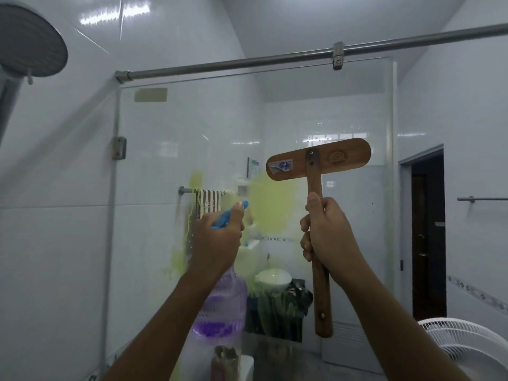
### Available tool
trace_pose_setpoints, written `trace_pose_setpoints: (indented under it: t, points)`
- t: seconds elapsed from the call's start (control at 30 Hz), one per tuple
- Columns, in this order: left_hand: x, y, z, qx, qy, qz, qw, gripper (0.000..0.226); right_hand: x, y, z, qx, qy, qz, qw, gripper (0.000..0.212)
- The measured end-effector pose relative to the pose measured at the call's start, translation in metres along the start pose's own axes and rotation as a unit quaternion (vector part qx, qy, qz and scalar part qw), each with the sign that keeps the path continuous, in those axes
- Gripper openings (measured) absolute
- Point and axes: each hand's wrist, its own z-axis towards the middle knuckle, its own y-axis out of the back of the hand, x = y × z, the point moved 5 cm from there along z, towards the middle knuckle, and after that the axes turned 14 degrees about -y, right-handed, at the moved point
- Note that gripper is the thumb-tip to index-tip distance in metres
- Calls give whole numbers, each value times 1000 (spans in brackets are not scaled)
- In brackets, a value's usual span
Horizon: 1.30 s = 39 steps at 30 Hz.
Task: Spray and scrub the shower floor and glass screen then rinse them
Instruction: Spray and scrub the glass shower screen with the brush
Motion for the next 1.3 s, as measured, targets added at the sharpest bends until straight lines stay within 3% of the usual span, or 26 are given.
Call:
trace_pose_setpoints:
  t: [0.47, 0.63, 0.8, 0.97, 1.1, 1.23, 1.3]
  points:
    - [-8, -2, 14, 41, -26, 15, 999, 52, 7, -8, 1, -8, -8, -3, 1000, 39]
    - [-9, -3, 19, 40, -28, 22, 999, 64, 12, -8, -1, -17, 0, -7, 1000, 38]
    - [-11, -4, 23, 48, -21, 21, 998, 57, 14, -3, 1, -34, -6, -8, 999, 40]
    - [-15, -6, 19, 50, -39, 14, 998, 73, 14, -3, 0, -34, -9, -11, 999, 40]
    - [-17, -6, 22, 59, -48, 25, 997, 58, 14, -4, -2, -28, -7, -8, 1000, 40]
    - [-14, -1, 24, 26, -33, 21, 999, 66, 15, -4, -3, -30, -4, -6, 1000, 41]
    - [-17, 0, 26, 29, -42, 24, 998, 58, 16, -4, -3, -31, -2, -4, 1000, 41]
